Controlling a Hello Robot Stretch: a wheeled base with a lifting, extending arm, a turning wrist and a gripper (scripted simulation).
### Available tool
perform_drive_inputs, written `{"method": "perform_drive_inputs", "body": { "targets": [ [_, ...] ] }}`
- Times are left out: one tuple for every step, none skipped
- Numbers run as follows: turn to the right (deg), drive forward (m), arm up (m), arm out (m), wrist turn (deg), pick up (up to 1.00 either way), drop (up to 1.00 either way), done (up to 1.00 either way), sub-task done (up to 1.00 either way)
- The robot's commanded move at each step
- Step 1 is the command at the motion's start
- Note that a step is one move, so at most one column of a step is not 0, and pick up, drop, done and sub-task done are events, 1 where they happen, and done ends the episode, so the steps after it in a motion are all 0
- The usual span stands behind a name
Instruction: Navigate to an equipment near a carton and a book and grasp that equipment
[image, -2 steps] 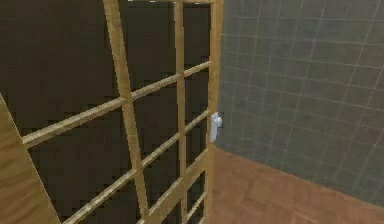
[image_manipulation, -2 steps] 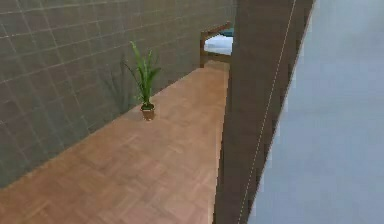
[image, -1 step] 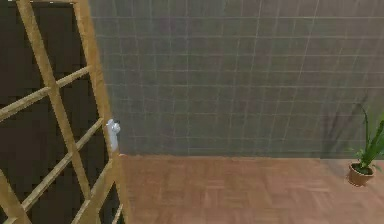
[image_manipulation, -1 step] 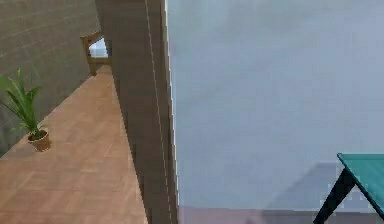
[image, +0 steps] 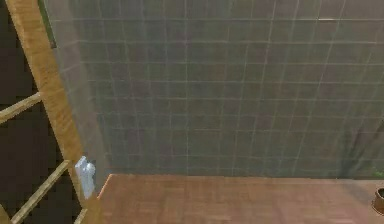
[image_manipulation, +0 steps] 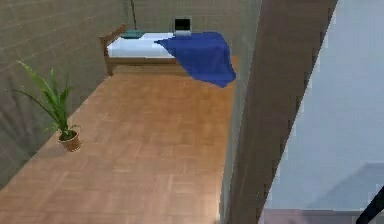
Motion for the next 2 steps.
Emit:
{"method": "perform_drive_inputs", "body": {
  "targets": [
    [45.0, 0.00, 0.00, 0.00, 0.0, 0.00, 0.00, 0.00, 0.00],
    [0.0, 0.55, 0.00, 0.00, 0.0, 0.00, 0.00, 0.00, 0.00]
  ]
}}
